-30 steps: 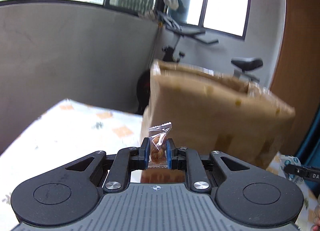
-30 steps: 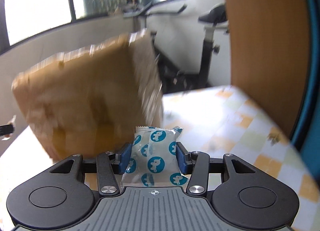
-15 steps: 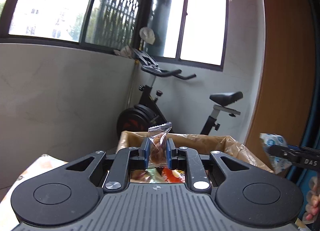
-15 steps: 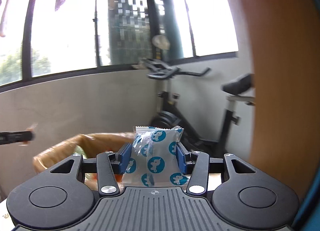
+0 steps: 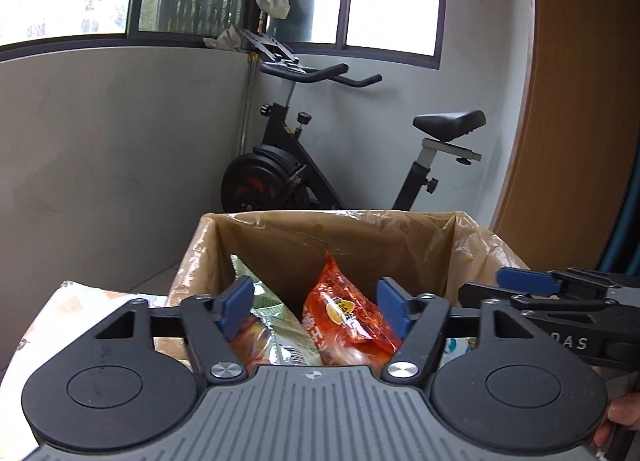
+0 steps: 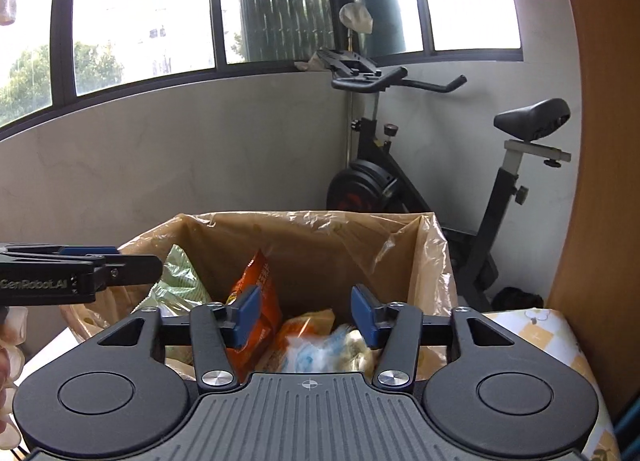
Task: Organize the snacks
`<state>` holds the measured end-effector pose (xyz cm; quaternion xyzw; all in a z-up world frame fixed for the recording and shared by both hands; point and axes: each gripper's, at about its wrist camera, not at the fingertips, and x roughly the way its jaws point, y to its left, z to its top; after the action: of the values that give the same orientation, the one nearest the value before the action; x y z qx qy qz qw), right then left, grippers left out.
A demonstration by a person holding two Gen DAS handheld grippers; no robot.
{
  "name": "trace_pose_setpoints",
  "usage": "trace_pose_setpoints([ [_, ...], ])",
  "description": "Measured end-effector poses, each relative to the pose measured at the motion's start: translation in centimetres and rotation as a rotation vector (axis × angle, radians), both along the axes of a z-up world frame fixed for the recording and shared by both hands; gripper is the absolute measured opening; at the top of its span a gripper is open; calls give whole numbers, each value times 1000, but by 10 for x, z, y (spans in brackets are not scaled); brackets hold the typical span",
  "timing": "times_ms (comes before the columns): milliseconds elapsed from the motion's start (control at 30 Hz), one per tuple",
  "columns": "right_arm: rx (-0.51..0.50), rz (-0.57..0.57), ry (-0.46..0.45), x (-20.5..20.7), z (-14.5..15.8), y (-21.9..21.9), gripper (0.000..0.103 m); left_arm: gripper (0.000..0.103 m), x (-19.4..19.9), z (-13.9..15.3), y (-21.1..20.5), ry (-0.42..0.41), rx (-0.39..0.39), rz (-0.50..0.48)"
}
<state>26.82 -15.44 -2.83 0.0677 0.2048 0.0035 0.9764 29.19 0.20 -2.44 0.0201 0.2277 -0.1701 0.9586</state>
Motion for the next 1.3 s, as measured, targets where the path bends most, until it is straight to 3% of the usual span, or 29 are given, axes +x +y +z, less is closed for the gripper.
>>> trace_pose_setpoints([
  [167, -7, -18, -8, -9, 11, 1, 73, 88, -4, 10, 7, 24, -1, 33],
  [300, 2, -11, -24, -16, 24, 1, 96, 91, -18, 22, 12, -6, 28, 58],
  [367, 1, -8, -34, -21, 30, 3, 102, 94, -23, 29, 15, -15, 44, 82],
  [700, -2, -69, -62, -45, 58, 10, 103, 95, -48, 57, 28, -32, 94, 187],
  [1300, 47, -79, -75, -82, 78, 8, 103, 95, -85, 77, 44, -63, 39, 230],
])
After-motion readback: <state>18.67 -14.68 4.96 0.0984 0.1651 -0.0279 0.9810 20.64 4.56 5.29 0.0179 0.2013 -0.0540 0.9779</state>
